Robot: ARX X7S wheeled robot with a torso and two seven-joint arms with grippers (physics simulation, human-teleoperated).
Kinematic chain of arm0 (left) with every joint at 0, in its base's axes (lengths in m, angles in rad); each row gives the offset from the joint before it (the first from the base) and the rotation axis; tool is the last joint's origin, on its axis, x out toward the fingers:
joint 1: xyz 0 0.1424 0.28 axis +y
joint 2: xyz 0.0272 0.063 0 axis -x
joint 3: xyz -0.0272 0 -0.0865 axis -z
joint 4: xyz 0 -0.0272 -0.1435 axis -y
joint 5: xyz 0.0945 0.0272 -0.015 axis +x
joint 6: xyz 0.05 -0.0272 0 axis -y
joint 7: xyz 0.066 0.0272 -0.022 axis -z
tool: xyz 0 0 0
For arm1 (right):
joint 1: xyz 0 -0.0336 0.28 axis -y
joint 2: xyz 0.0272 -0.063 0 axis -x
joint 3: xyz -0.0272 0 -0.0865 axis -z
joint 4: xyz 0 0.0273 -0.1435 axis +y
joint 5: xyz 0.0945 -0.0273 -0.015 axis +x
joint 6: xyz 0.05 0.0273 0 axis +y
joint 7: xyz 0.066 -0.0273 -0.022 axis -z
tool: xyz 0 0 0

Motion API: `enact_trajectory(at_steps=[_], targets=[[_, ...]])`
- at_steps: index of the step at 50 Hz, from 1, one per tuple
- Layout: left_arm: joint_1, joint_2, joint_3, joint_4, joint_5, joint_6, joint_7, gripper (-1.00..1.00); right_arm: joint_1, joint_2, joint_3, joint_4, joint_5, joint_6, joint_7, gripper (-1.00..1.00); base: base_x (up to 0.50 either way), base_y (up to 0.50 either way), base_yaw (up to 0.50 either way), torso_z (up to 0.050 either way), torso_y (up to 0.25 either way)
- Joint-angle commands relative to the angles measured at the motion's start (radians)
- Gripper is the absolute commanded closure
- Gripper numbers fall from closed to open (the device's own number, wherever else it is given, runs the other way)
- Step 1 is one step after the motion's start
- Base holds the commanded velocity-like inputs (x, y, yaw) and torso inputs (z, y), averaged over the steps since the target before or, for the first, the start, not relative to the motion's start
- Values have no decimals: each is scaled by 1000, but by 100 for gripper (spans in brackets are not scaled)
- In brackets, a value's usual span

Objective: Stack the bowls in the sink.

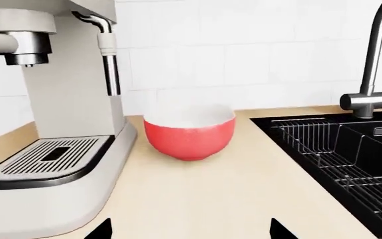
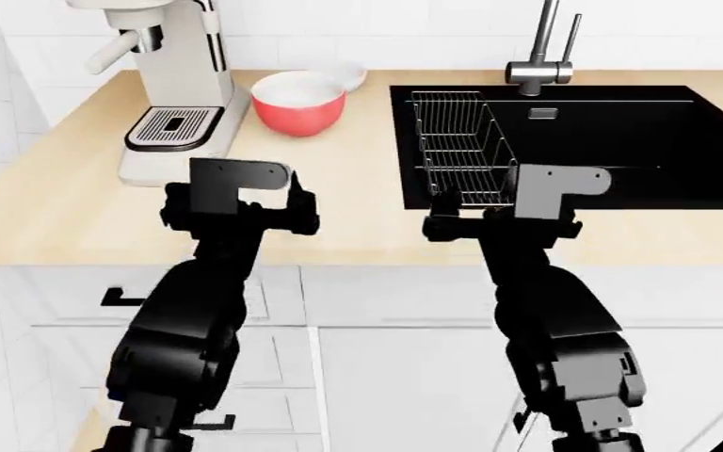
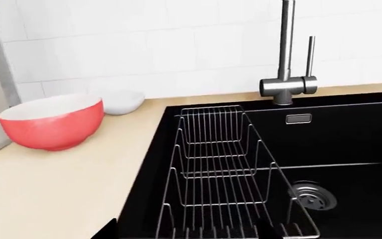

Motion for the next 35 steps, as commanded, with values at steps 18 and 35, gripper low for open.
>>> enact_trajectory(at_steps=[18,35], targets=[[-315,26,58,-325,-36,-21,20,-100,303,-51,-45,382,3,-55,-63,-100,458,0,0,0,0],[-315,11,56,-362,-57,16,-7,-100,293,-48,-66,345,24,-43,-66,-100,500,0,0,0,0]])
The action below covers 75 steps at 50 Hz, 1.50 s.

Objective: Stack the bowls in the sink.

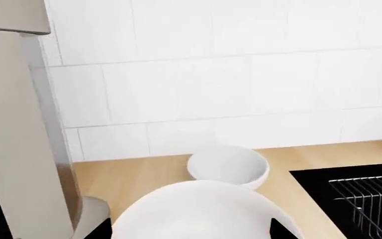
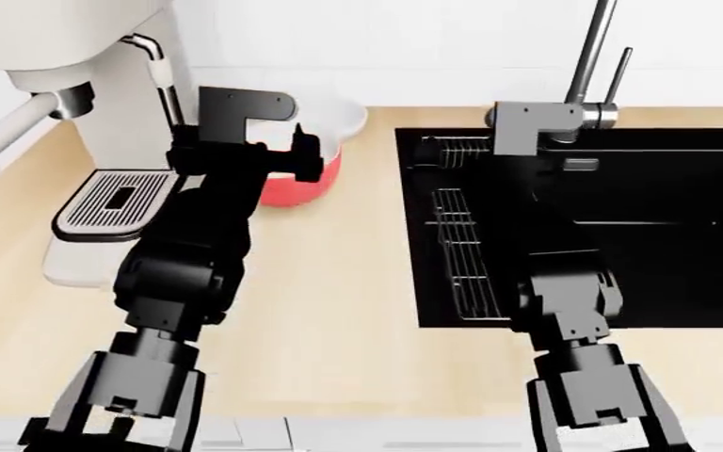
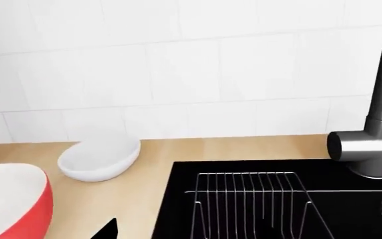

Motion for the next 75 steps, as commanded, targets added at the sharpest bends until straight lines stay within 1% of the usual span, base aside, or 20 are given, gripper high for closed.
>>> enact_trajectory(at_steps=[1,10,32,38,44,54,56,58,59,62,65,69,75], targets=[[-8,-8,3,-24,-15,15,-12,-100,5,0,-13,-8,13,5,-2,-100,500,0,0,0,0],[0,-12,11,5,-28,1,-20,-100,2,4,-18,-23,25,9,2,-100,500,0,0,0,2],[-6,-28,14,-4,-50,11,-31,-100,7,3,-28,-26,53,7,9,-100,500,0,0,0,1],[13,-38,22,56,-58,-17,-37,-100,3,8,-28,-36,64,15,11,-100,480,1,0,0,0],[22,-46,30,95,-62,-30,-39,-100,3,11,-33,-53,74,33,14,-100,26,0,0,0,0],[61,-108,50,325,-95,-173,-26,-100,28,34,-52,-147,106,151,18,-100,0,0,0,0,0],[67,-118,35,370,-137,-218,0,-100,39,38,-58,-165,111,177,18,-100,0,0,0,0,0],[75,-130,21,428,-165,-257,3,-100,49,40,-61,-171,116,194,15,-100,0,0,0,0,0],[75,-137,19,460,-174,-276,4,-100,68,43,-67,-186,128,233,7,-100,0,0,0,0,0],[72,-161,47,541,-175,-332,7,-100,97,46,-73,-200,144,281,0,-100,0,0,0,0,3],[66,-177,73,578,-182,-376,22,-100,118,44,-73,-191,159,304,-9,-100,0,0,0,0,0],[68,-188,99,621,-191,-411,36,-100,145,41,-73,-165,169,321,-15,-100,0,0,0,0,0],[73,-201,124,751,-218,-481,37,-100,174,42,-72,-166,184,349,-8,-100,0,0,0,0,0]])
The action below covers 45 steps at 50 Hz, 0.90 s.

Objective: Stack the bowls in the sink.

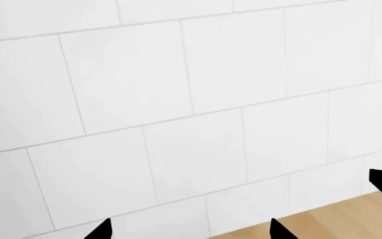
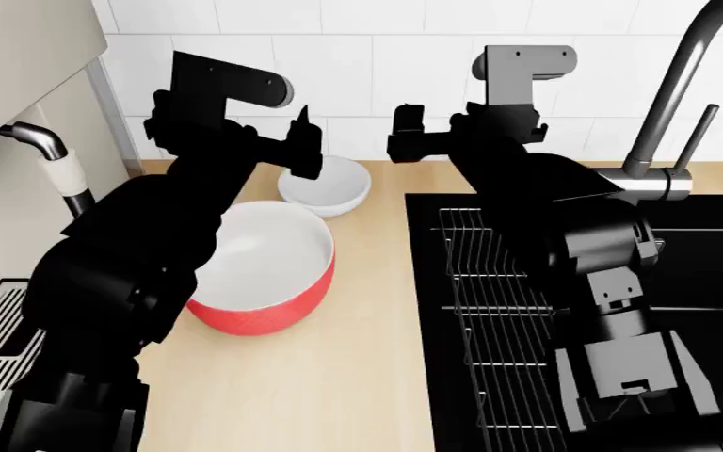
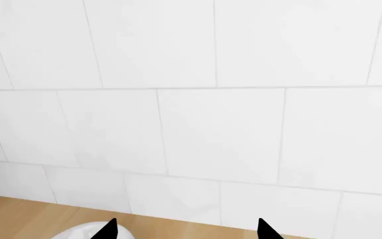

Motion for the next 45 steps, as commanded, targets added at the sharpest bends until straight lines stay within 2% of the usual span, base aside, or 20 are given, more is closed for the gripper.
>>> enact_trajectory(at_steps=[1,8,17,31,45], targets=[[11,-38,46,214,-52,-139,21,-100,60,4,-6,-7,33,77,-1,-100,0,0,0,0,0],[21,-52,47,300,-91,-193,29,-100,72,8,-18,-10,39,96,2,-100,0,0,0,0,0],[43,-110,25,419,-118,-250,18,-100,100,9,-15,29,46,103,7,-100,0,0,0,0,-9],[76,-157,-2,557,-165,-312,6,-100,132,6,-13,77,55,99,10,-100,0,0,0,0,-205],[30,-167,15,750,-294,-518,6,-100,156,6,-29,62,77,141,6,-100,0,0,0,0,0]])
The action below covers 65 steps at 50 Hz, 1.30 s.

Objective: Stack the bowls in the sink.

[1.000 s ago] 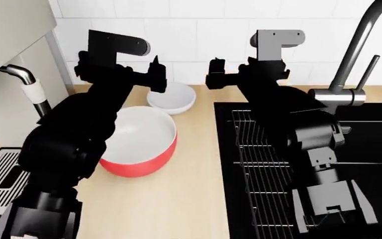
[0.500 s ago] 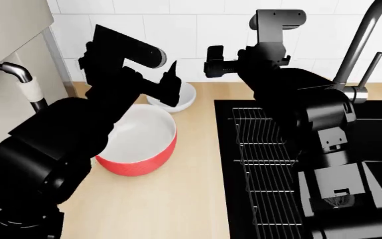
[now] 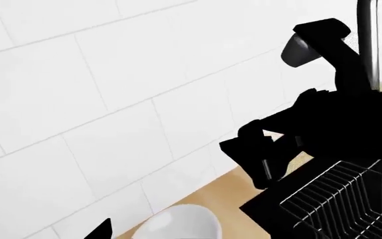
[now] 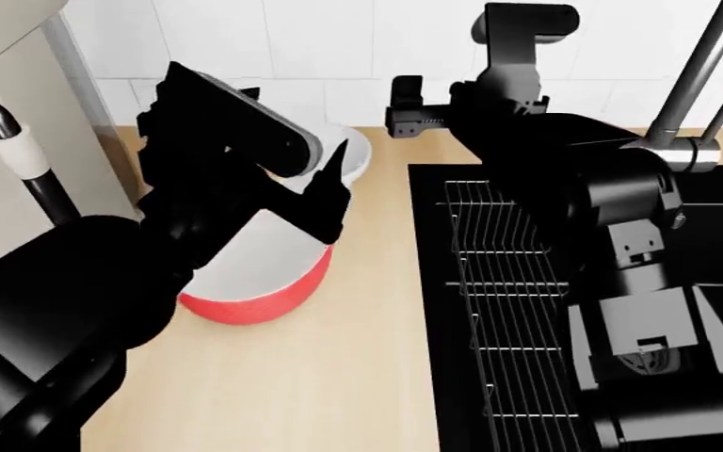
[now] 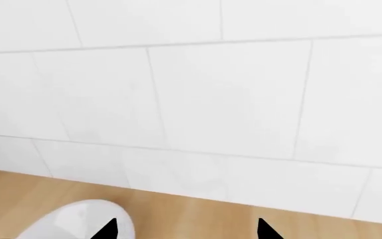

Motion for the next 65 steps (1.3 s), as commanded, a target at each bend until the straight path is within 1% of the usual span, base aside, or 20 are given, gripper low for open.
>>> enact_trajectory(at_steps=[1,7,9,14,22,29,48,64,65], targets=[[-25,-7,2,145,-106,-181,-10,-100,15,1,-10,-13,13,24,7,-100,0,0,0,0,0],[-43,16,-14,155,-185,-359,-34,-100,17,2,-11,-23,23,33,9,-100,0,0,0,0,0],[-45,16,-14,149,-195,-389,-43,-100,19,3,-11,-22,25,33,10,-100,0,0,0,0,0],[-33,-12,2,147,-217,-420,-57,-100,24,5,-11,-22,31,40,14,-100,0,0,0,0,0],[-20,-45,31,124,-246,-415,-81,-100,29,7,-9,-28,42,47,21,-100,0,0,0,0,0],[-3,-63,79,73,-236,-384,-85,-100,33,11,-9,-42,51,62,31,-100,0,0,0,0,0],[-5,-90,178,-34,-203,-326,-96,-100,33,12,-20,-22,59,47,26,-100,0,0,0,0,0],[21,-98,264,-79,-190,-267,-63,-100,30,16,-29,-34,72,53,32,-100,0,0,0,0,-7],[25,-99,268,-80,-189,-265,-63,100,30,16,-29,-35,73,53,32,-100,0,0,0,0,-9]])
